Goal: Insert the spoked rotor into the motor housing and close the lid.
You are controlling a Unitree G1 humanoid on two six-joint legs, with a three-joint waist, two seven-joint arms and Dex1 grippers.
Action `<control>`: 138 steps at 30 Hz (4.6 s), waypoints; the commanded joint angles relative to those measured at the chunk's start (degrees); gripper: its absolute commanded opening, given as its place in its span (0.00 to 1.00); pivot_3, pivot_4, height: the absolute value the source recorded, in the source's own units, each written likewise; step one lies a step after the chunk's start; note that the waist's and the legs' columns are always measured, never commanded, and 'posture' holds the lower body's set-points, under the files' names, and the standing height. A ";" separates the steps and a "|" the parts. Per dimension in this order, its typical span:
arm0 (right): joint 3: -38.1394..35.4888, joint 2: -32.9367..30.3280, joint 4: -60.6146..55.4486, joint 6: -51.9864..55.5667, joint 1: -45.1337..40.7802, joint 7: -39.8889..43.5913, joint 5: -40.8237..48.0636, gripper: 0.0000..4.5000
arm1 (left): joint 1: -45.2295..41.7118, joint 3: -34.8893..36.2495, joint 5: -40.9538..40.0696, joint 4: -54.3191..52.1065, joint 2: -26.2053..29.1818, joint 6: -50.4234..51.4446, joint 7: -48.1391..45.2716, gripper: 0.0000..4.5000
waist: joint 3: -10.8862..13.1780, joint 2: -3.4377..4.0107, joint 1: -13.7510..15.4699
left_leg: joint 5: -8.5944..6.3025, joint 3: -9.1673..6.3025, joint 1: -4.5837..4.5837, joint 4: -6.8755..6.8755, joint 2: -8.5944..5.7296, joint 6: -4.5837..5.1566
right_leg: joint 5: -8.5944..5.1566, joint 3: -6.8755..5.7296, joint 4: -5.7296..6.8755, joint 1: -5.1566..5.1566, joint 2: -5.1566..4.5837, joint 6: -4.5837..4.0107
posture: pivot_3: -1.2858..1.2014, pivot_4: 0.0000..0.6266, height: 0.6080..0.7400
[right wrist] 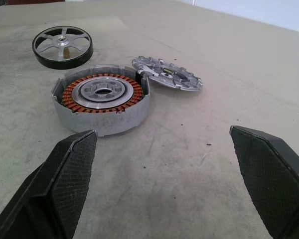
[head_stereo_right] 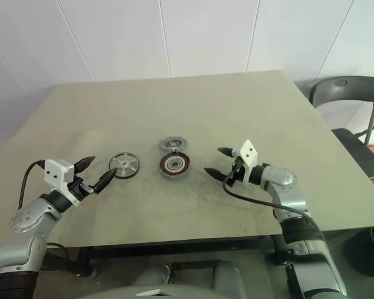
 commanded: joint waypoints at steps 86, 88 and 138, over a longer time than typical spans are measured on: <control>40.73 13.22 20.06 4.64 -45.06 21.92 -36.91 1.00 | 5.24 -0.52 -0.08 -5.51 1.66 -4.54 -5.23 0.99 | -0.02 -0.02 -0.44 | -0.01 0.14 -0.02 -0.13 0.67 -0.12 | 0.27 0.12 0.15 -0.40 0.70 -0.33 | 0.52 0.00 1.00; 40.99 13.06 19.65 4.40 -44.96 22.35 -37.55 1.00 | 5.30 -0.52 -0.02 -5.61 1.63 -4.51 -5.12 0.99 | -0.02 -0.01 -0.45 | -0.01 0.14 -0.01 -0.13 0.67 -0.12 | 0.27 0.12 0.16 -0.41 0.71 -0.33 | 0.52 0.00 1.00; 43.52 2.88 -15.10 23.38 -37.75 36.29 -28.81 0.47 | 3.46 -1.37 0.82 -4.67 2.42 -3.74 -3.76 1.00 | -0.04 -0.05 -0.23 | 0.02 0.19 -0.48 0.04 0.73 -0.23 | 0.34 0.23 0.31 -0.92 0.76 -0.36 | 0.52 0.00 1.00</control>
